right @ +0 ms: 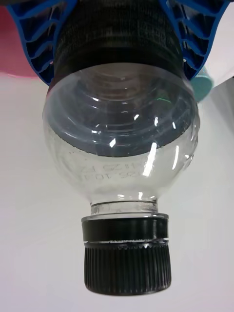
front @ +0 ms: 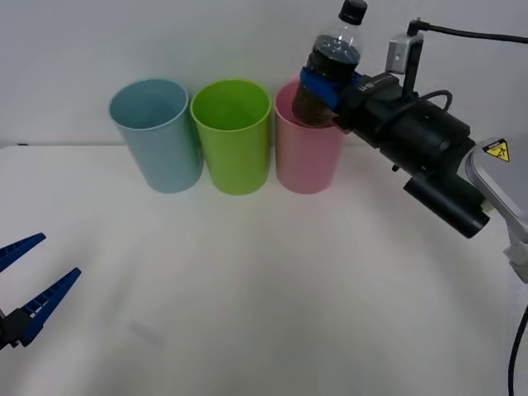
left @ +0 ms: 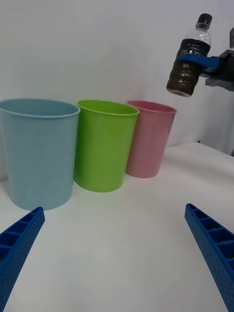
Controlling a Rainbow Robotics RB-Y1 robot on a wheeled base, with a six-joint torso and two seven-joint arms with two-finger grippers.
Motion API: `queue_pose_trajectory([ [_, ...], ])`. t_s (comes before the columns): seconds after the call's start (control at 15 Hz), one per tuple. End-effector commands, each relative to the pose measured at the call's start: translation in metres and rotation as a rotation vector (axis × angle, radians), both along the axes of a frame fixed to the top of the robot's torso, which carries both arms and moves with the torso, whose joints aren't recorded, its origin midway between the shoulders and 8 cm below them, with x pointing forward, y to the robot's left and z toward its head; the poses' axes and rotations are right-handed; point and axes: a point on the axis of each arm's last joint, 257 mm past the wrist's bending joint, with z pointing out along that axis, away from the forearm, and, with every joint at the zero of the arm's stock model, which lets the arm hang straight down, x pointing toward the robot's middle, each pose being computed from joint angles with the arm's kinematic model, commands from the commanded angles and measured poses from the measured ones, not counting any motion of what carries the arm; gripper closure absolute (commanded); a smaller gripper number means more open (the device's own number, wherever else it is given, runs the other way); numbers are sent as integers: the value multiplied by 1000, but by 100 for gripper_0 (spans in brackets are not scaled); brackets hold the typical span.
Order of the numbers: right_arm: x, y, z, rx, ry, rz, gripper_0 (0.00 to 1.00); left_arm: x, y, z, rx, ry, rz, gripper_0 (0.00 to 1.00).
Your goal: Grasp the object on the table and drop it into the matching bin: aluminum can to the light blue bin, PET bottle to the pink bin.
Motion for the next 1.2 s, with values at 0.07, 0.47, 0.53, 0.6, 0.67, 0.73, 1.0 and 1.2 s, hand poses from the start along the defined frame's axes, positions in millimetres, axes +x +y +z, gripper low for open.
queue_pose_trajectory([
  [0.07,24,-9,0,-1,8,-42,100,0,0,0,0,0,0,0],
  [0.47,65,-6,8,6,11,-111,100,0,0,0,0,0,0,0],
  [0.53,69,-5,10,9,12,-120,100,0,0,0,0,0,0,0],
  [0.6,73,-5,11,6,10,-128,100,0,0,0,0,0,0,0],
  [0.67,77,-5,10,8,13,-138,100,0,0,0,0,0,0,0],
  [0.73,81,-6,10,6,12,-150,100,0,0,0,0,0,0,0],
  [1.0,92,-3,6,0,18,-180,100,0,0,0,0,0,0,0],
  [1.2,93,-3,4,-7,15,-188,100,0,0,0,0,0,0,0],
])
